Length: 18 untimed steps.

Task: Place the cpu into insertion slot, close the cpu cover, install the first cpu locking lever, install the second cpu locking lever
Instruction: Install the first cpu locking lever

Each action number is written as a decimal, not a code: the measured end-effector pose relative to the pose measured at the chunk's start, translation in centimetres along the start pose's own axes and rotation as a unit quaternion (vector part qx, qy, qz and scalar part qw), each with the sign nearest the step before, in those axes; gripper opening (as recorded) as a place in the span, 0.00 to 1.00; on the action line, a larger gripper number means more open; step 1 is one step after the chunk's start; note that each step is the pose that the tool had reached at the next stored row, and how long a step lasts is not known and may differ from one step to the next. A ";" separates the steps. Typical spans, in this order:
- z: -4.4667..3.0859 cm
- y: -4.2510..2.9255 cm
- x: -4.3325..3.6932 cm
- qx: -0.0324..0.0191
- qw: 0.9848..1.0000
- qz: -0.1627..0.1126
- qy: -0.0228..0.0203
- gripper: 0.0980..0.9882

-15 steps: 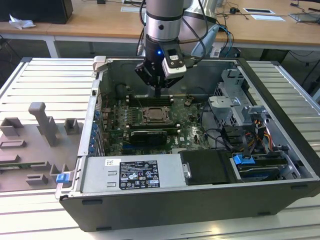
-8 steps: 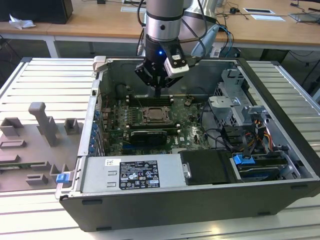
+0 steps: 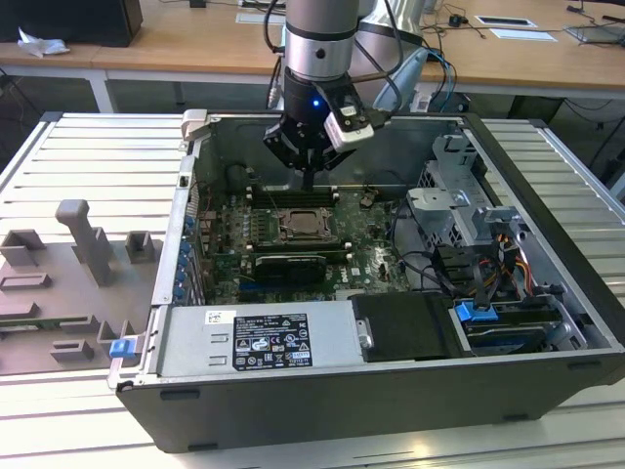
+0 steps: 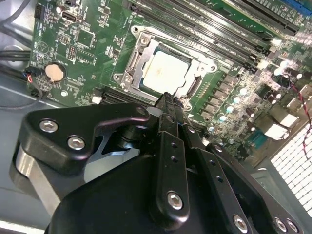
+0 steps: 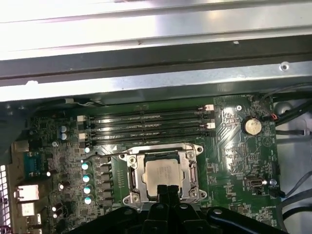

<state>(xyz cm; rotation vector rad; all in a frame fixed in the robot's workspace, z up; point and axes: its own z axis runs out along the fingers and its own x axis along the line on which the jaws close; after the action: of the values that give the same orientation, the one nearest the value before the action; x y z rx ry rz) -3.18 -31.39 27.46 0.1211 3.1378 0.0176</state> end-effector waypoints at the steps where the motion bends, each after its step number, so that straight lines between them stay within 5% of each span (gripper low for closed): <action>1: 0.00 0.00 0.00 0.000 1.000 -0.005 0.000 0.01; 8: 0.00 0.00 0.00 0.000 0.999 -0.046 0.001 0.01; 15: 0.01 0.00 0.02 0.000 0.994 -0.109 0.001 0.01; 18: 0.05 -0.07 0.65 -0.003 0.994 -0.111 -0.003 0.01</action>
<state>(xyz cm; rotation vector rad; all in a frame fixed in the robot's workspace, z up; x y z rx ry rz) -3.83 -31.41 27.41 -0.2263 3.1250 0.0259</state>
